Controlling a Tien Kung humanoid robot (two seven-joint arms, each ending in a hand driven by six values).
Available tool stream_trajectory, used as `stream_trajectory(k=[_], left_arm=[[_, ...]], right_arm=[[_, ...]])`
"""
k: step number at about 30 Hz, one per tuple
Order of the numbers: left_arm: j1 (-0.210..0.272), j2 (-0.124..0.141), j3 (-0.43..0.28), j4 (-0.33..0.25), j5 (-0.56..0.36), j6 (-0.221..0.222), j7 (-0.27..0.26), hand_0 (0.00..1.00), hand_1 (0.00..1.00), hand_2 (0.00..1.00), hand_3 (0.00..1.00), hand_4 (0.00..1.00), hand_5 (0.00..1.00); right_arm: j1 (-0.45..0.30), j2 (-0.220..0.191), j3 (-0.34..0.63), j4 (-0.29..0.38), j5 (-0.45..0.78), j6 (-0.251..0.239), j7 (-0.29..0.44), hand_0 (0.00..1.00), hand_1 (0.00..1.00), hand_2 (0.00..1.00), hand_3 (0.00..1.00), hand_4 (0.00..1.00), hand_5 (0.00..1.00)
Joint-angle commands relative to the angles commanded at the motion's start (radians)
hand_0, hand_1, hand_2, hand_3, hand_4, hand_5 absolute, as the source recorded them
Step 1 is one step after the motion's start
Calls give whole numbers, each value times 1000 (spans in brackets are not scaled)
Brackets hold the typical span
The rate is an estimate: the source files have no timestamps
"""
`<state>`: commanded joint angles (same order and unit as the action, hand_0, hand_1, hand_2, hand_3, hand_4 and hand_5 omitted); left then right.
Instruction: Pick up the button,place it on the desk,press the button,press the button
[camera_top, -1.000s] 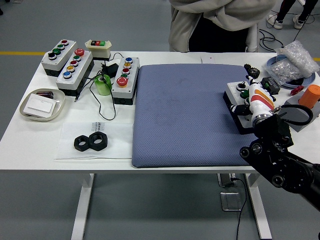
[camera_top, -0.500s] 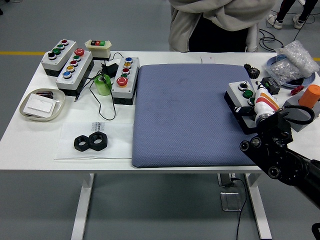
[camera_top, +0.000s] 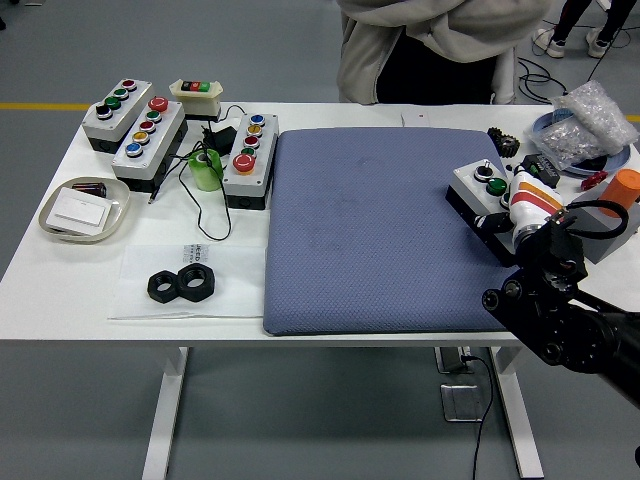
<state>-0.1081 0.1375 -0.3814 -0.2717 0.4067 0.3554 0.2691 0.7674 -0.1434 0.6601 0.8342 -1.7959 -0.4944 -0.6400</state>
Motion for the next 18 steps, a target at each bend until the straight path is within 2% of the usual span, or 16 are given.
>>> stream_trajectory(k=[1,7,8,13,14,18], left_arm=[[0,0,-1,0,1,0,0,744,780,852,765,540,998],[2,0,0,0,1,0,-1,744,780,852,765,540,998],[2,0,1,0,0,0,-1,745,780,852,766,539,998],[-1,1,5,0,-6,1,-3,745,780,852,766,539,998],[-1,1,5,0,-7,1,-3,744,780,852,765,539,998],[-3,2,9,0,-14,2,-6,744,780,852,765,539,998]], right_arm=[[1,0,-1,-2,-2,10,-1,553,421,505,735,868,113],[3,-3,-8,-5,2,42,-4,553,421,505,735,868,113],[5,-6,-12,-4,1,48,-4,466,379,473,713,868,115],[10,-17,-25,0,0,60,-2,466,379,473,713,868,115],[10,-18,-26,1,-1,60,-1,387,319,427,638,856,106],[8,-36,-32,29,-14,48,3,387,319,427,638,856,106]])
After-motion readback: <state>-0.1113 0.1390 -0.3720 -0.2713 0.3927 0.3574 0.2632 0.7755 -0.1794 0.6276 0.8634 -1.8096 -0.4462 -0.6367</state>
